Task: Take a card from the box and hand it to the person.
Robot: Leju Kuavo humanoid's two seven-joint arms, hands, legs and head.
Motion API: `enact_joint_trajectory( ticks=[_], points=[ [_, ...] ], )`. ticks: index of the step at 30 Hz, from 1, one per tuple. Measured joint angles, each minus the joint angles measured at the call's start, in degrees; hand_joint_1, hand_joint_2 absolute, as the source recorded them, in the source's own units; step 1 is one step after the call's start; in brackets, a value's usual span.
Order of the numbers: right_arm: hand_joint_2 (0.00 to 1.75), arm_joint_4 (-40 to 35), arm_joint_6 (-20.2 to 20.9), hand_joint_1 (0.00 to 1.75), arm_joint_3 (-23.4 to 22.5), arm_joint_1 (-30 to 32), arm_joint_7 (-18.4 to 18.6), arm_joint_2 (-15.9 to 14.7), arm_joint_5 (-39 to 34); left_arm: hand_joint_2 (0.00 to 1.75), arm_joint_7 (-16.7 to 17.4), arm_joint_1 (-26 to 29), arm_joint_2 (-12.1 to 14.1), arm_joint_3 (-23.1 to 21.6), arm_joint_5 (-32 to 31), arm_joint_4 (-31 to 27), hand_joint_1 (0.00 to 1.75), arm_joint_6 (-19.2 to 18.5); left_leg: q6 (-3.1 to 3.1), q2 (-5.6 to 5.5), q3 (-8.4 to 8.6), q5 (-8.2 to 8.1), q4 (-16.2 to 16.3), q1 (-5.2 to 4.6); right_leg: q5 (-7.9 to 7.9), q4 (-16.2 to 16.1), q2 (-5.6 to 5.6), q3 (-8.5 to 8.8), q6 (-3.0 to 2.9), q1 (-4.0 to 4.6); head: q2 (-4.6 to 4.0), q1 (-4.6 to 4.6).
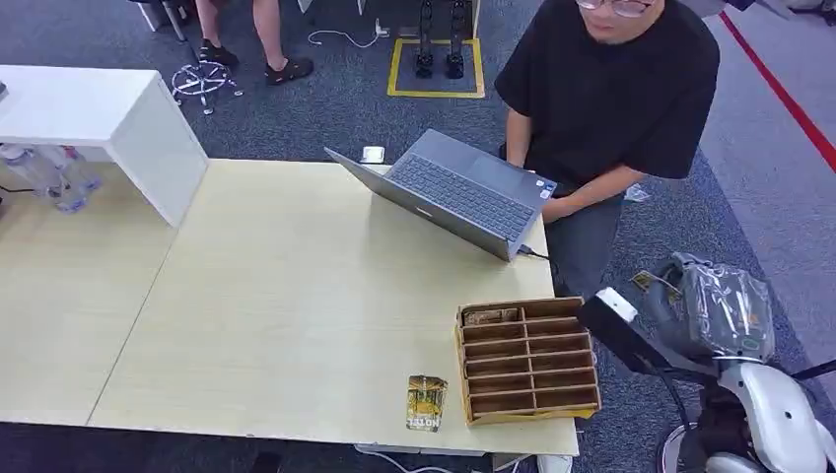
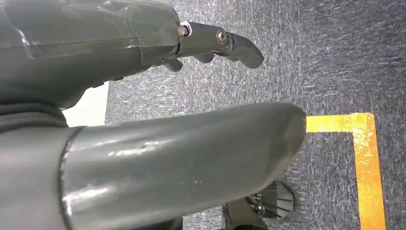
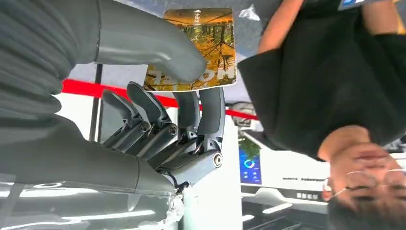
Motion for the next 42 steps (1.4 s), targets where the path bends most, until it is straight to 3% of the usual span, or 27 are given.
enact_joint_trajectory(
  ticks=[8,16,23,33,42],
  points=[
    [1.75,1.5,0.5,1.57,-1.9,0.0,-0.3,0.0,0.4,0.00,0.0,0.0,0.0,-0.1,-0.7,0.0,0.00,-0.3,0.00,0.00,0.00,0.00,0.0,0.00,0.00,0.0,-0.01,0.01,0.00,0.00,0.00,-0.02],
    [1.75,7.6,0.4,1.61,-4.6,-1.3,-3.7,0.2,1.0,0.00,-1.1,0.0,0.0,-0.7,-3.6,0.0,0.00,-1.5,0.00,-0.01,-0.01,0.00,0.0,0.00,0.00,0.0,-0.02,0.01,0.00,0.00,0.00,0.00],
    [1.75,13.9,-2.4,1.66,-6.3,-2.0,-5.7,1.2,0.4,0.00,-1.8,0.0,0.0,-2.1,-4.9,0.0,0.00,-2.1,0.00,-0.02,-0.03,0.00,0.0,0.00,0.00,0.0,-0.04,0.01,0.00,0.00,0.00,0.00],
    [1.75,22.5,-10.0,1.61,-6.2,-4.3,-9.7,3.3,1.5,0.00,-2.3,0.0,0.0,-3.9,-5.2,0.0,0.00,-2.6,0.00,-0.02,-0.02,0.00,0.0,0.00,0.00,0.0,-0.04,0.01,0.00,0.00,0.00,-0.02],
    [1.75,25.6,-10.7,1.62,-6.1,-4.9,-10.1,5.3,2.1,0.00,-2.6,0.0,0.0,-4.9,-5.2,0.0,0.00,-2.8,0.00,-0.02,-0.02,0.00,0.0,0.00,0.00,0.0,-0.04,0.00,0.00,0.00,0.00,0.00]
  ],
)
